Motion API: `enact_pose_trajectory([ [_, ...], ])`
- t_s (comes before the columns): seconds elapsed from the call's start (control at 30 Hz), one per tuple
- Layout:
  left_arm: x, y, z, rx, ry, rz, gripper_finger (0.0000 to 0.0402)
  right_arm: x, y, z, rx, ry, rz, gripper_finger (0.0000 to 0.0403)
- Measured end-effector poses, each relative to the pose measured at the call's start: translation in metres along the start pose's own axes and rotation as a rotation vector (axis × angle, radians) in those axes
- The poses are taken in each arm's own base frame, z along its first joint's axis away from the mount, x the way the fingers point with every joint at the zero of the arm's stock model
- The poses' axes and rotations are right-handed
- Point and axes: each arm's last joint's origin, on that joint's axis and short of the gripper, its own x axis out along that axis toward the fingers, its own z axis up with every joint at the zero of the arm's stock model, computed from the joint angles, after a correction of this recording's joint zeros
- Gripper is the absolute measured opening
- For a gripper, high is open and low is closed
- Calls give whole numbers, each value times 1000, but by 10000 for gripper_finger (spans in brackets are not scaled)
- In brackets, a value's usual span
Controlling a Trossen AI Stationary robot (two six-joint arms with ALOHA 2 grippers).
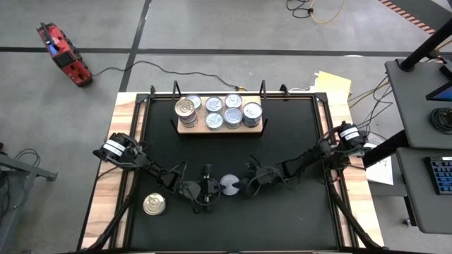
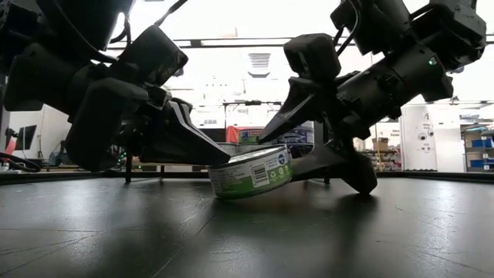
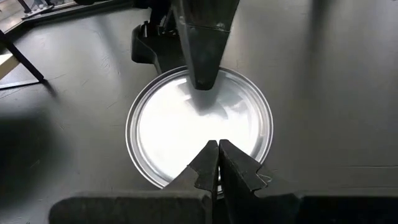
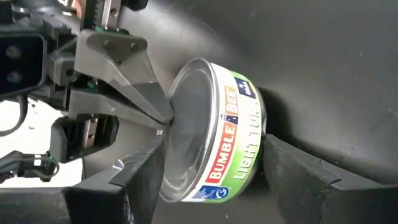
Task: Stack canned seafood by type on shelf
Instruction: Stack the green tuna can on top of the other green tuna cans on the shelf
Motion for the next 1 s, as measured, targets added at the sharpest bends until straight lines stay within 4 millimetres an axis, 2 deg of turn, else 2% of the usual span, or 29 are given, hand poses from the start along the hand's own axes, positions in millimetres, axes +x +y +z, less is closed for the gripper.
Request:
enact_pose_trajectory([
  [0.23,0,-1,2,1,-20,-3,0,2,-3,7,26,-13,2,257],
  [0.6,0,-1,3,16,-41,-8,0,4,1,22,-13,-67,84,217],
  [0.83,0,1,3,14,-40,5,0,4,-5,20,-138,-23,32,192],
  [1.0,1,3,3,8,-40,10,0,4,-7,18,-142,4,8,179],
])
